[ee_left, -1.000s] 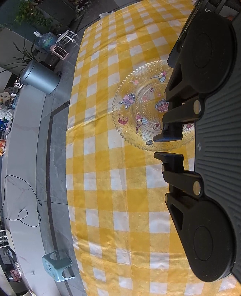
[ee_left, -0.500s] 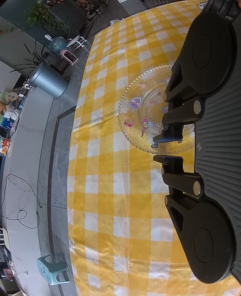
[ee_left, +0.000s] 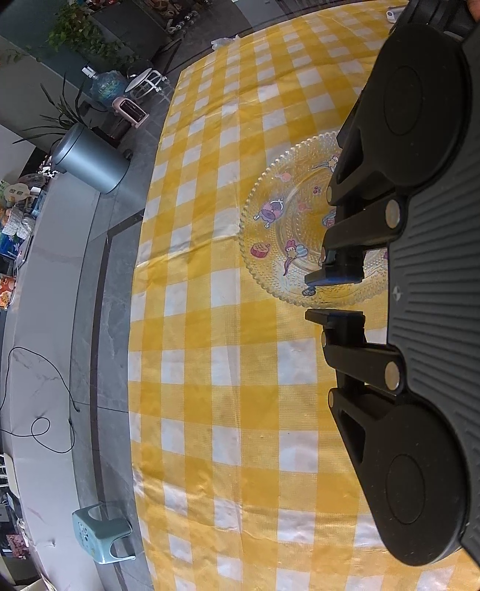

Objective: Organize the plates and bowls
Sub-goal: 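Carry the glass plate with both grippers and lower it onto the Fruity plate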

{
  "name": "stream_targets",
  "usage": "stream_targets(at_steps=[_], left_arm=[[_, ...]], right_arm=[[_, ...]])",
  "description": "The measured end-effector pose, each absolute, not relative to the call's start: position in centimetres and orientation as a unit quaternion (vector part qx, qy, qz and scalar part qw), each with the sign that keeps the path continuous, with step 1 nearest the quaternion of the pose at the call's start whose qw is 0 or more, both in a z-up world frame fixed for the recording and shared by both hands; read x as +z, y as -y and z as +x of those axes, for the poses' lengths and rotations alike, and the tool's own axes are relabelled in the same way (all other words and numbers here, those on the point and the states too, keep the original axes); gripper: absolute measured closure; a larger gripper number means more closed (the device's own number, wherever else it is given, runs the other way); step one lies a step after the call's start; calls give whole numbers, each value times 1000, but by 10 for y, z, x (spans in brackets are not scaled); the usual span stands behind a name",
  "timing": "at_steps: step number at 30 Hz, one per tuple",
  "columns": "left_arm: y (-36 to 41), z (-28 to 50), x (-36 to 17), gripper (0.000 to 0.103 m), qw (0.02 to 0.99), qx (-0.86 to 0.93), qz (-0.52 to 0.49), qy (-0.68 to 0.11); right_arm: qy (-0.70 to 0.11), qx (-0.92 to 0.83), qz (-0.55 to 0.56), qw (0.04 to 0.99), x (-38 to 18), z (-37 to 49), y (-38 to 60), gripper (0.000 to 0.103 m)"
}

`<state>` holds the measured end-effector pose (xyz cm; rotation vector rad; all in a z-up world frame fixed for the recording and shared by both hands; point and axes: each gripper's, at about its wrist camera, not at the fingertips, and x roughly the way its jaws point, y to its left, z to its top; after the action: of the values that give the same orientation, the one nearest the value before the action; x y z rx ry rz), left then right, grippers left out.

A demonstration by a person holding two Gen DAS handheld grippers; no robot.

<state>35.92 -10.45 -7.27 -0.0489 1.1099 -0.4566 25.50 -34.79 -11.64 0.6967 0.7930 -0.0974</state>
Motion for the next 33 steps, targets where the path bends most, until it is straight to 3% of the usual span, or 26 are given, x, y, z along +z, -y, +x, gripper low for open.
stream_targets(at_steps=[21, 33], left_arm=[[122, 249, -30, 90, 831, -204, -11, -517], [122, 174, -32, 90, 823, -198, -36, -531]], right_arm=[[-379, -52, 362, 850, -95, 148, 363, 96], [-377, -60, 362, 850, -92, 85, 373, 96]])
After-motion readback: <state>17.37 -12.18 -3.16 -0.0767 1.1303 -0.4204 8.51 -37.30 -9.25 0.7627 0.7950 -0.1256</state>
